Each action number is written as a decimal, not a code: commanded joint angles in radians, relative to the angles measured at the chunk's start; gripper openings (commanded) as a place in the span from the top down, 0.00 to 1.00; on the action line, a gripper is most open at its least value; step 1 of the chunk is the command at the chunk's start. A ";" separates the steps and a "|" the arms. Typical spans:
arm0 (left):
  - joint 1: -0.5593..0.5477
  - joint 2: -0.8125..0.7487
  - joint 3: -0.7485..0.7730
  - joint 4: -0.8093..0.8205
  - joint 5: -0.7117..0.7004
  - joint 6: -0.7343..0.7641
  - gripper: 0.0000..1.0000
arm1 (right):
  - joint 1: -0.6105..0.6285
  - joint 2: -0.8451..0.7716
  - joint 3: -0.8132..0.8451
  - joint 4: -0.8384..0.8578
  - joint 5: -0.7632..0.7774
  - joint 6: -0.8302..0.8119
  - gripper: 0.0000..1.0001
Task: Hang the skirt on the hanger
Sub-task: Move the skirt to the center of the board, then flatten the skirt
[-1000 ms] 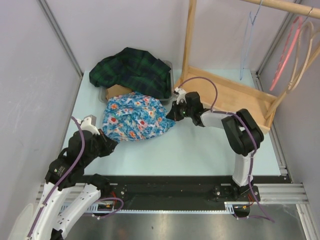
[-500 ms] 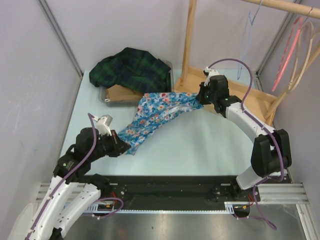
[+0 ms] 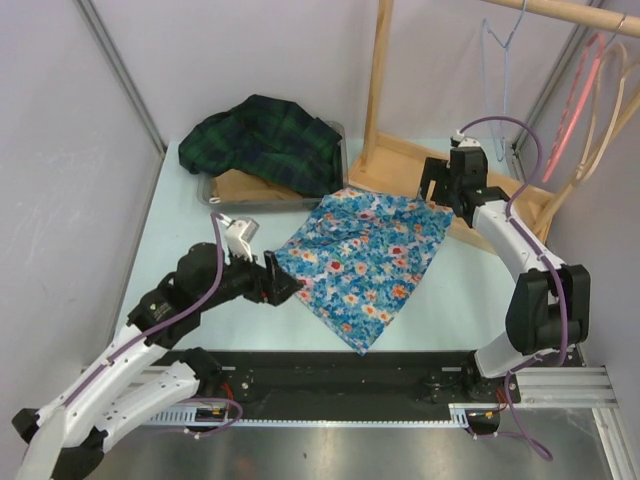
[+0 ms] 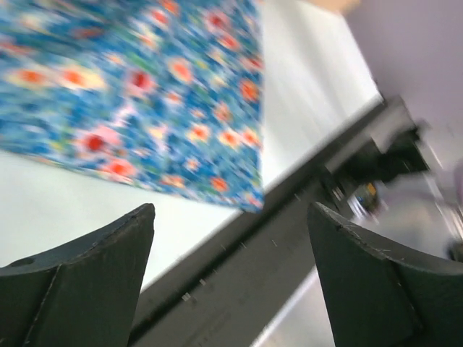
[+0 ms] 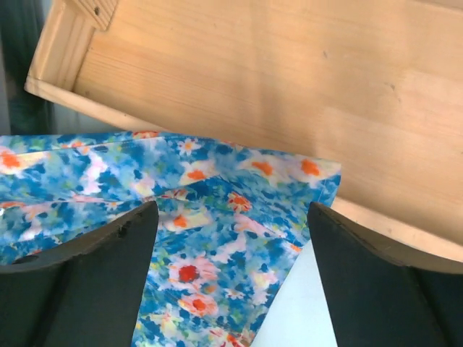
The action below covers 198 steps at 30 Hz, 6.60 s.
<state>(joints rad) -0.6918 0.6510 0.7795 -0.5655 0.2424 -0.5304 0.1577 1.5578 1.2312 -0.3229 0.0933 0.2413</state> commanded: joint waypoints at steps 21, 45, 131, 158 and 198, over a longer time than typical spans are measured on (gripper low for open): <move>0.224 0.719 0.027 0.163 -0.393 -0.183 0.18 | 0.541 -0.452 -0.387 -0.160 -0.009 0.213 0.07; 0.282 0.955 0.037 0.375 -0.311 -0.191 0.30 | 1.063 -0.107 -0.478 0.010 0.264 0.155 0.19; 0.281 0.280 0.882 -0.313 -0.279 0.063 1.00 | 1.068 -0.603 0.395 -0.146 0.789 -0.398 1.00; 0.264 0.674 0.236 0.186 -0.489 -0.261 1.00 | 0.405 -0.182 -0.131 0.292 0.258 -0.168 1.00; 0.248 0.454 -0.137 -0.086 -0.388 -0.246 0.13 | 0.563 -0.378 -0.415 -0.309 -0.006 0.393 0.14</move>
<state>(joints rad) -0.4458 1.2030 0.6888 -0.6327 -0.1364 -0.7349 0.6495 1.2907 0.9043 -0.5274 0.0689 0.4351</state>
